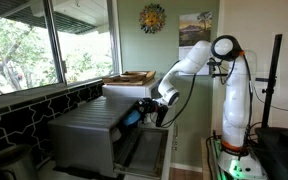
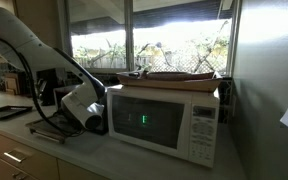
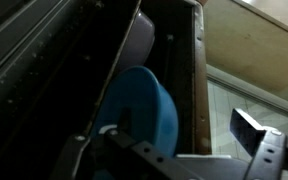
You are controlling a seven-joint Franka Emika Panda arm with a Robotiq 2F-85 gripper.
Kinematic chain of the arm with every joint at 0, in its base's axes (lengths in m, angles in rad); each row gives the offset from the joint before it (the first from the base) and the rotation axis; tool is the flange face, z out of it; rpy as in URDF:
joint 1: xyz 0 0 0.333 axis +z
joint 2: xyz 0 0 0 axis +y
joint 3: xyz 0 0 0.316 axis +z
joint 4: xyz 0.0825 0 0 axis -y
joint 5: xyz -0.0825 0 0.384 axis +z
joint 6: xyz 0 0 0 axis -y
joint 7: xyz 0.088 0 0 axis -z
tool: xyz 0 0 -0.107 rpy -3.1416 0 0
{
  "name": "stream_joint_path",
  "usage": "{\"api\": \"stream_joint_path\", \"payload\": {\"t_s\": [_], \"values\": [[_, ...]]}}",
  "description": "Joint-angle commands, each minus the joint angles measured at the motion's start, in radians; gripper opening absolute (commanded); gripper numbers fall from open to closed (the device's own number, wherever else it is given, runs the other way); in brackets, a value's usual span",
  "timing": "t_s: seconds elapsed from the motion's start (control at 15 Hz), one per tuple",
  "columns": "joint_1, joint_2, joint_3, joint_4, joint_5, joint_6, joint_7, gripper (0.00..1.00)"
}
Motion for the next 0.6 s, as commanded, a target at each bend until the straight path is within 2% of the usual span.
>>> {"api": "stream_joint_path", "payload": {"t_s": [0.0, 0.53], "values": [[0.008, -0.091, 0.021, -0.048, 0.012, 0.070, 0.093, 1.00], [0.002, -0.177, 0.060, -0.047, -0.115, 0.240, 0.330, 1.00]]}}
